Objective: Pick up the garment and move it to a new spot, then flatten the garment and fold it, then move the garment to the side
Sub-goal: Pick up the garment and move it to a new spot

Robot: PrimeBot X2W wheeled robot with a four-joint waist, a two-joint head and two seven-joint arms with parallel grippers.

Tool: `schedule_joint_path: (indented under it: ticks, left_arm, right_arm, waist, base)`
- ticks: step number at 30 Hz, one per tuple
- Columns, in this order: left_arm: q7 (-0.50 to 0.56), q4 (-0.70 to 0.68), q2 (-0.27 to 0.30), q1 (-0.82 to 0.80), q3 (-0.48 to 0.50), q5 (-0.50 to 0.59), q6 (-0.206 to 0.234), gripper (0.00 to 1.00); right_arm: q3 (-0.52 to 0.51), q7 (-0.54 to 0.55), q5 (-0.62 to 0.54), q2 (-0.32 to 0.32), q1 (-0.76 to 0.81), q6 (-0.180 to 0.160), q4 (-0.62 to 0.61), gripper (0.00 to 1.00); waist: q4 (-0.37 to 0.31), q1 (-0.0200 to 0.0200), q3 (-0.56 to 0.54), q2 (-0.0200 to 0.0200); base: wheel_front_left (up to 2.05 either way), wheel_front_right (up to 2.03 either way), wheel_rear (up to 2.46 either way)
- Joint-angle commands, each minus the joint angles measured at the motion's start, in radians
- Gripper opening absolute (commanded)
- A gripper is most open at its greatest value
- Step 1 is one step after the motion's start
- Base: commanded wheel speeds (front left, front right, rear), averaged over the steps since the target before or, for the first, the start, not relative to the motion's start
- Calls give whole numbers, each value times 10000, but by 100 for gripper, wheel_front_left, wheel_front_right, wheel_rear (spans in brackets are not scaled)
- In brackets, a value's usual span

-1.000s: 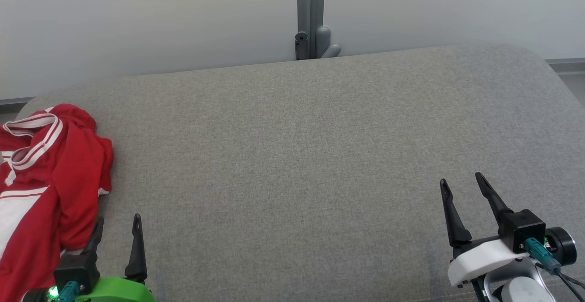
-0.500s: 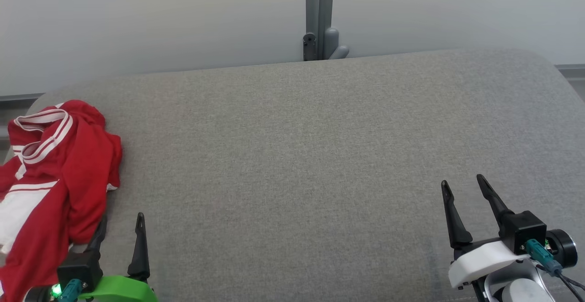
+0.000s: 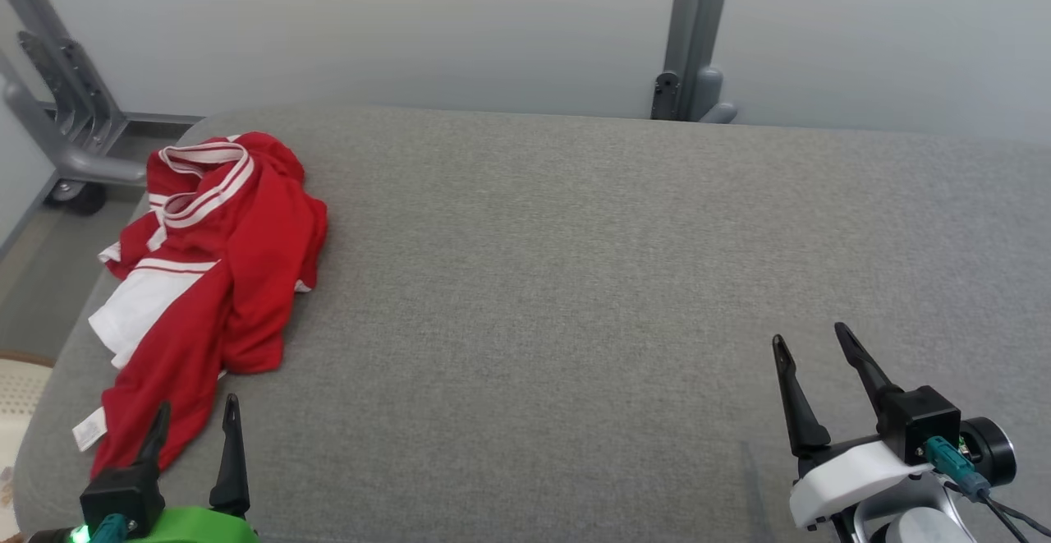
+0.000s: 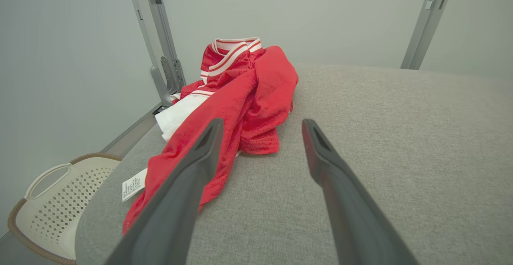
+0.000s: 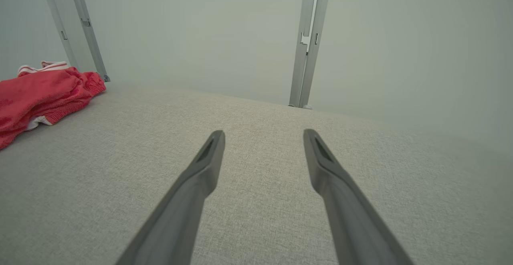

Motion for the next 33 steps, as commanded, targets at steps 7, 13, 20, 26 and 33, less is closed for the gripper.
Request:
schedule_joint_path:
  ticks: [7,13,20,26,33]
  left_arm:
    - [-2,-42,134,302,226,-52,16,100]
    - [-2,-104,87,140,299,-85,16,100]
    - [-2,39,-90,-941,71,-331,15,100]
    - [-2,1076,-28,-2744,-759,-1166,15,100]
    - [4,2633,419,-4847,-1637,-2795,18,100]
  right_arm:
    - [184,-32,81,54,-57,-3,89,100]
    - [313,-32,104,-22,-15,-3,124,100]
    - [498,-32,53,-434,-464,-3,-73,100]
    - [601,-32,36,-908,-1171,-3,-333,100]
    - [556,-32,1,-1120,-1739,-3,-511,100]
  waist:
    - [1253,0,-100,107]
    - [1303,0,47,107]
    - [1076,0,1187,107]
    - [713,0,2802,107]
    - [247,0,4090,107]
  base:
    - [0,0,0]
    - [0,0,0]
    - [0,0,0]
    - [0,0,0]
    - [0,0,0]
